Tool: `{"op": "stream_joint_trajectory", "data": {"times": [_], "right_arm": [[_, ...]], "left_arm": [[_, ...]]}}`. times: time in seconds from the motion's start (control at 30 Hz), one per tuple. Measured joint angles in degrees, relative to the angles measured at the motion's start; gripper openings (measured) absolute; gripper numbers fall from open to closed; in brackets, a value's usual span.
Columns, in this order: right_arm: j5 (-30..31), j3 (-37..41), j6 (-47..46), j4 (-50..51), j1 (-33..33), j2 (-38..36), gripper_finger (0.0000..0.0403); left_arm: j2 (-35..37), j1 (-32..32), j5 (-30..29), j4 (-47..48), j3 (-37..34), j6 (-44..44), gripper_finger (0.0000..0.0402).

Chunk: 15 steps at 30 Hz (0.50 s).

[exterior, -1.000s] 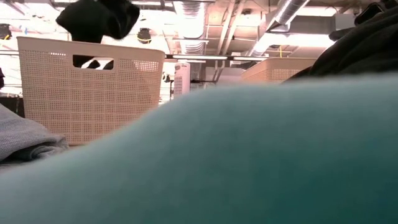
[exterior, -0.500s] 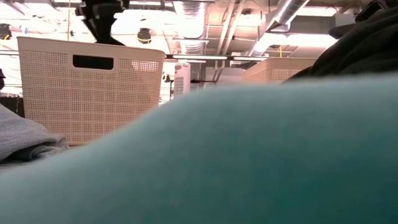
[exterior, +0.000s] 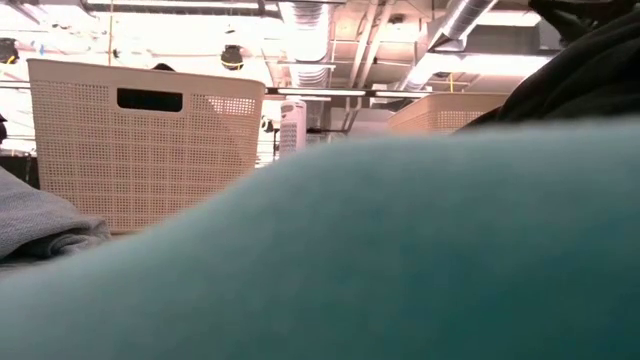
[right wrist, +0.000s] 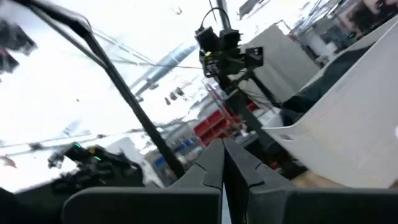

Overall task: Sort clothes
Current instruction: Put the black shirt into the left white laundry bin

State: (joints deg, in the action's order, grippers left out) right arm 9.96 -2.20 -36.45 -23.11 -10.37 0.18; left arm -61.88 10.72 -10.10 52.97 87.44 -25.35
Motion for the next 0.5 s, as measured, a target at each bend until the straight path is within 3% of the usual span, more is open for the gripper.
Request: {"op": "stream_joint_trajectory", "data": {"times": [0.23, 0.5], "right_arm": [[0.02, -3.82, -3.50, -2.96, 0.00, 4.70, 0.0024], [-0.46, -18.74, 11.66, -4.69, 0.00, 19.04, 0.0024]], "left_arm": [[-0.11, -3.58, -0.45, -0.64, -0.17, 0.36, 0.0181], [-0.09, -6.14, -2.17, -1.68, -0.17, 3.50, 0.0180]]}}
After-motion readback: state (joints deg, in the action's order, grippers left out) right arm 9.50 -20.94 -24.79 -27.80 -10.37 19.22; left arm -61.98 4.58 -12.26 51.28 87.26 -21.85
